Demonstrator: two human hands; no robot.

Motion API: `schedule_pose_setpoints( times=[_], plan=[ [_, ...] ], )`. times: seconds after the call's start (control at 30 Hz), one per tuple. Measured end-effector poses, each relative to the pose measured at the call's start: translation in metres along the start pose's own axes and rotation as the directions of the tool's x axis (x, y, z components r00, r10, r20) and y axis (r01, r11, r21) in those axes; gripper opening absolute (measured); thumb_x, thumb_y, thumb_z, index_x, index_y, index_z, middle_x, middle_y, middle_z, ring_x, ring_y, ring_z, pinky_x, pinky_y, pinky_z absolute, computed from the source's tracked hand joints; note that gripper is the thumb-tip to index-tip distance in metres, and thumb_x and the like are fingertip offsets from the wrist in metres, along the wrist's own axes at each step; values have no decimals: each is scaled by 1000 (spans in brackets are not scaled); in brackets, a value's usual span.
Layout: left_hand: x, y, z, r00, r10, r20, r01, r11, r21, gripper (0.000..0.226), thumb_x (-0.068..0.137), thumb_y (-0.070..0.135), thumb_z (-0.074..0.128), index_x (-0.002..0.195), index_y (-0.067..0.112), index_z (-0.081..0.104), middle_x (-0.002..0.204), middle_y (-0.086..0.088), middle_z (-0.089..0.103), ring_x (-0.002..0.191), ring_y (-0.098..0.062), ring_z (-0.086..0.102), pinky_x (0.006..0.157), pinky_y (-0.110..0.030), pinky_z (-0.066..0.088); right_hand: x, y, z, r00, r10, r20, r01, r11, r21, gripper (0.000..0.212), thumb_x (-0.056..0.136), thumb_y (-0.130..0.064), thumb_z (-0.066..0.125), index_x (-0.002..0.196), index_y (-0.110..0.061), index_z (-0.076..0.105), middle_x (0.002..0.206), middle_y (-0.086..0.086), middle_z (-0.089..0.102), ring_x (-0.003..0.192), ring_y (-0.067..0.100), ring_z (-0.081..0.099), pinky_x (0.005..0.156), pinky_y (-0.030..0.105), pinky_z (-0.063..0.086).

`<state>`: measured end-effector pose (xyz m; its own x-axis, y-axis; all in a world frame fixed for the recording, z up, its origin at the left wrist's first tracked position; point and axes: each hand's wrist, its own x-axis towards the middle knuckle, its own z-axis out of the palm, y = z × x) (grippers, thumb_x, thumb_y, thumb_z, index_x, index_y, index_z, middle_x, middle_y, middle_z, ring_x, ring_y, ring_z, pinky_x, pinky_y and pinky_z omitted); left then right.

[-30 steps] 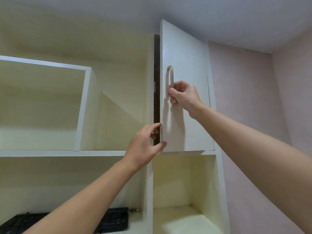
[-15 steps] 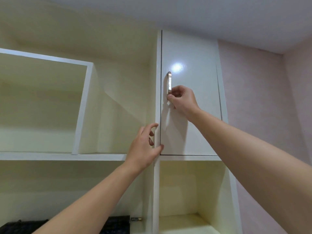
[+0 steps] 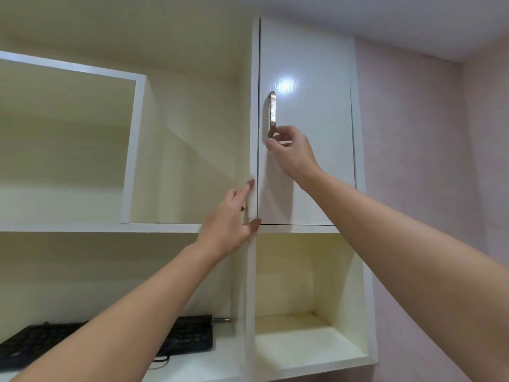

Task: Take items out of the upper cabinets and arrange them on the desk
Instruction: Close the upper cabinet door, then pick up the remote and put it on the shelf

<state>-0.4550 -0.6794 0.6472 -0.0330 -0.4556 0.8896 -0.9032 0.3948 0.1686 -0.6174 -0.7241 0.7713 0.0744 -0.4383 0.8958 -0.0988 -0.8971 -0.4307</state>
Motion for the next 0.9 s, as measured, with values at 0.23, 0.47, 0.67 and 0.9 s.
schedule_pose_setpoints(
  times=[0.23,0.47,0.67,0.9],
  plan=[
    [-53,21,-11,994,97,-44,-77,941,329,58,96,55,33,133,18,60,134,-4,59,126,-23,52,101,-41,39,-111,34,-29,983,-79,167,149,873,-465,41,101,-41,51,136,-19,57,135,-4,57,122,14,52,99,29,40],
    [-184,31,16,989,133,-60,-105,935,340,46,100,43,40,121,13,67,124,-5,66,115,-26,58,93,-40,41,-291,87,-48,966,16,258,148,782,-606,49,101,-42,50,141,-15,53,144,-1,54,136,17,43,111,34,36],
    [-373,37,69,977,-84,195,40,975,217,44,98,38,46,128,11,65,128,-4,65,119,-23,58,100,-39,41,-489,133,-59,903,210,374,69,790,-609,45,99,-36,52,138,-13,57,140,-1,57,131,17,47,109,34,42],
    [-541,58,106,781,-332,529,185,932,312,45,98,44,42,123,17,67,121,2,67,111,-19,59,98,-35,37,-681,161,-80,692,549,469,-105,719,-687,47,97,-46,47,135,-21,59,137,-7,58,127,16,53,104,35,48]
  ],
)
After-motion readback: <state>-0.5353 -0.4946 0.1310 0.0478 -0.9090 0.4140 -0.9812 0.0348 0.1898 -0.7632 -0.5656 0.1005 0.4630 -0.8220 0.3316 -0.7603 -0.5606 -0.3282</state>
